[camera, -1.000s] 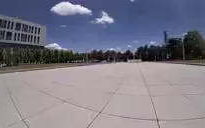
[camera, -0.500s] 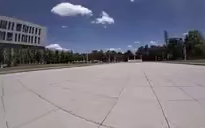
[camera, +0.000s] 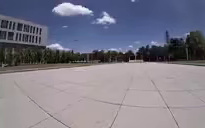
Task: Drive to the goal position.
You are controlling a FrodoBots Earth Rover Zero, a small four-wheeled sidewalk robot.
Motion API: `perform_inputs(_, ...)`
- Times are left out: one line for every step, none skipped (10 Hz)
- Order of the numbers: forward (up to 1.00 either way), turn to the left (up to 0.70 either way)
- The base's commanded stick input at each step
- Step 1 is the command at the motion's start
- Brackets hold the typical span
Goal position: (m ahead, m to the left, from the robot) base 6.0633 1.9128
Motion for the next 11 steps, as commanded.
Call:
perform_inputs(0.50,0.00)
perform_inputs(0.50,0.00)
perform_inputs(0.50,-0.01)
perform_inputs(0.50,-0.50)
perform_inputs(0.50,-0.50)
perform_inputs(0.50,-0.48)
perform_inputs(0.50,-0.31)
perform_inputs(0.50,-0.07)
perform_inputs(0.50,0.00)
perform_inputs(0.50,0.00)
perform_inputs(0.50,0.00)
